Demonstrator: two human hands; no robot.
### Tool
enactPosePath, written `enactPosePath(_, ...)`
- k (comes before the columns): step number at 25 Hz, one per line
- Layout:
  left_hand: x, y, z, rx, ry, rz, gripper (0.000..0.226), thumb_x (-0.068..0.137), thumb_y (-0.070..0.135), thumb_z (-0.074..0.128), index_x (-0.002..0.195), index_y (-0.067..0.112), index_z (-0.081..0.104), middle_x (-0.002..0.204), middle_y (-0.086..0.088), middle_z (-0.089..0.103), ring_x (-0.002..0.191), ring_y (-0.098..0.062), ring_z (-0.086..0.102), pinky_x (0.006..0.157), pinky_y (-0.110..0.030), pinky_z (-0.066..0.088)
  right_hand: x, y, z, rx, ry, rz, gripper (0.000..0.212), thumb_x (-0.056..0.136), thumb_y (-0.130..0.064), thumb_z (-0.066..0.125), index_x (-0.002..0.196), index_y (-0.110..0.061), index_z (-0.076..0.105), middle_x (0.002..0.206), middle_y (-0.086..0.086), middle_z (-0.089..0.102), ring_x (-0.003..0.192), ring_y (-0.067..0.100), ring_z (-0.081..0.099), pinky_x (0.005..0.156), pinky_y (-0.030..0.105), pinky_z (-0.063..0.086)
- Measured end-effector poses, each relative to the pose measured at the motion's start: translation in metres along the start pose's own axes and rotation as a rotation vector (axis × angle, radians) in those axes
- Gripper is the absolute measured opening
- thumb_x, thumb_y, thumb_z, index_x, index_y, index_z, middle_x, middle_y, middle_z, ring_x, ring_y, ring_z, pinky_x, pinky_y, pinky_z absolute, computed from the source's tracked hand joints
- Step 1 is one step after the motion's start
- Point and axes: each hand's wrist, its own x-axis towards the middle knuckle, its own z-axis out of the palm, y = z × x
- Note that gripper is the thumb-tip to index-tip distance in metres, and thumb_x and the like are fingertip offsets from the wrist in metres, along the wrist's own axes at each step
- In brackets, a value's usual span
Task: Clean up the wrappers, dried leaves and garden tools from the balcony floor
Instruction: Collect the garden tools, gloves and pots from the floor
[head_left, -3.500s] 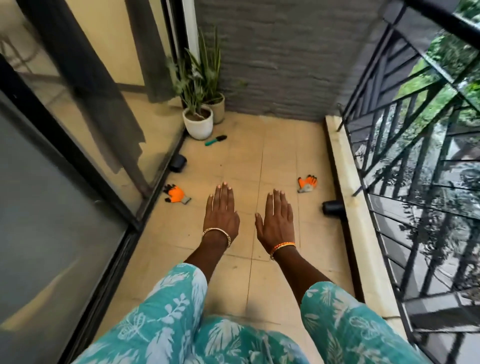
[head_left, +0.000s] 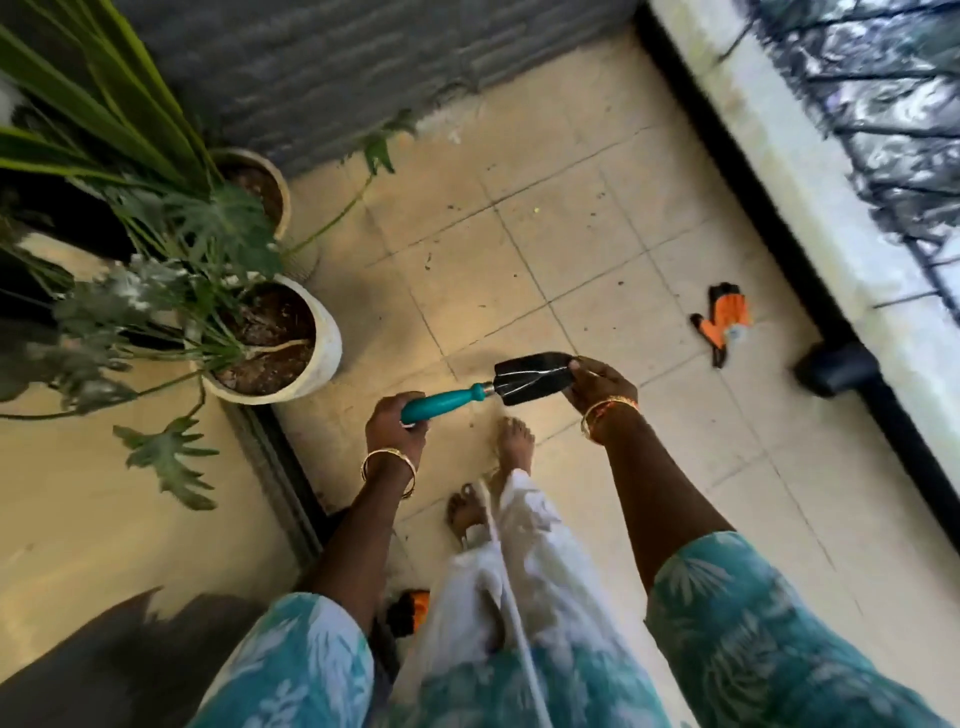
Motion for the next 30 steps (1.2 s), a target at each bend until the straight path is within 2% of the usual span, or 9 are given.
enactPosePath(1, -0.025, 0.012, -0.005, -0.002, -0.024, 0.024, 0.037, 0.080, -0.008, 0.068, 0.115, 0.003, 0.065, 0.119, -0.017, 0.059, 0.112, -0.029, 0.055, 0.080, -0.008, 0.034, -0.038, -0.010, -0.032, 0.132, 0.022, 0.040, 0.016, 0.090, 0.009, 0.049, 0.099, 0.008, 0.062, 0.096, 0.024, 0.066, 0.114, 0.042, 0.052, 0.079, 0.018, 0.054)
enactPosePath(2, -0.046, 0.021, -0.009, 0.003, -0.051, 0.057, 0.037, 0.079, -0.007, 0.069, 0.115, 0.003, 0.065, 0.119, -0.017, 0.059, 0.112, -0.029, 0.055, 0.078, -0.009, 0.035, -0.054, -0.026, -0.060, 0.211, 0.053, 0.058, 0.012, 0.086, 0.009, 0.056, 0.082, 0.001, 0.064, 0.074, 0.016, 0.067, 0.097, 0.041, 0.059, 0.057, 0.018, 0.055)
enactPosePath(3, -0.065, 0.028, -0.012, 0.014, -0.074, 0.099, 0.037, 0.079, -0.007, 0.070, 0.114, 0.002, 0.065, 0.118, -0.018, 0.059, 0.112, -0.030, 0.055, 0.078, -0.010, 0.036, -0.068, -0.028, -0.082, 0.260, 0.067, 0.090, 0.015, 0.083, 0.008, 0.061, 0.075, -0.005, 0.064, 0.065, 0.010, 0.065, 0.083, 0.036, 0.061, 0.048, 0.019, 0.053)
enactPosePath(13, -0.230, 0.089, 0.014, 0.022, -0.248, 0.463, 0.039, 0.072, -0.007, 0.076, 0.110, -0.001, 0.067, 0.108, -0.017, 0.062, 0.102, -0.032, 0.059, 0.087, -0.037, 0.051, -0.215, -0.018, -0.276, 0.698, 0.269, 0.143, 0.010, 0.083, 0.002, 0.064, 0.077, -0.005, 0.063, 0.086, 0.015, 0.064, 0.074, 0.022, 0.063, 0.065, 0.028, 0.059)
enactPosePath(17, -0.303, 0.123, 0.064, 0.235, -0.319, 0.675, 0.037, 0.073, -0.003, 0.076, 0.110, 0.000, 0.068, 0.105, -0.016, 0.065, 0.099, -0.031, 0.060, 0.090, -0.030, 0.045, -0.241, 0.004, -0.379, 0.842, 0.340, 0.126, 0.011, 0.085, 0.009, 0.057, 0.084, -0.001, 0.062, 0.099, 0.020, 0.060, 0.091, 0.032, 0.062, 0.089, 0.040, 0.052)
enactPosePath(21, -0.387, 0.154, 0.137, 0.463, -0.382, 0.895, 0.037, 0.079, 0.004, 0.074, 0.114, 0.000, 0.066, 0.107, -0.018, 0.064, 0.103, -0.034, 0.058, 0.092, -0.035, 0.043, -0.270, 0.040, -0.502, 0.952, 0.406, 0.145, 0.013, 0.086, 0.009, 0.057, 0.083, -0.002, 0.063, 0.100, 0.021, 0.060, 0.080, 0.028, 0.061, 0.081, 0.039, 0.054)
enactPosePath(26, -0.502, 0.176, 0.232, 0.850, -0.610, 0.977, 0.039, 0.087, 0.020, 0.067, 0.123, 0.009, 0.059, 0.118, -0.014, 0.062, 0.108, -0.031, 0.058, 0.092, -0.036, 0.044, -0.306, 0.086, -0.636, 1.118, 0.548, 0.107, 0.022, 0.087, 0.009, 0.056, 0.106, 0.001, 0.062, 0.090, 0.017, 0.061, 0.070, 0.023, 0.059, 0.047, 0.028, 0.054)
enactPosePath(28, -0.547, 0.181, 0.273, 1.000, -0.717, 1.035, 0.042, 0.089, 0.023, 0.063, 0.130, 0.016, 0.052, 0.126, -0.011, 0.059, 0.113, -0.030, 0.056, 0.093, -0.037, 0.045, -0.310, 0.099, -0.686, 1.150, 0.615, 0.080, 0.026, 0.087, 0.009, 0.056, 0.111, 0.005, 0.061, 0.096, 0.019, 0.063, 0.073, 0.024, 0.059, 0.052, 0.027, 0.056)
enactPosePath(30, -0.590, 0.187, 0.316, 1.069, -0.844, 1.104, 0.043, 0.091, 0.023, 0.061, 0.132, 0.015, 0.050, 0.126, -0.012, 0.059, 0.113, -0.031, 0.056, 0.092, -0.036, 0.045, -0.308, 0.114, -0.740, 1.144, 0.687, 0.037, 0.024, 0.087, 0.008, 0.054, 0.110, 0.004, 0.061, 0.113, 0.022, 0.061, 0.080, 0.026, 0.058, 0.071, 0.032, 0.056)
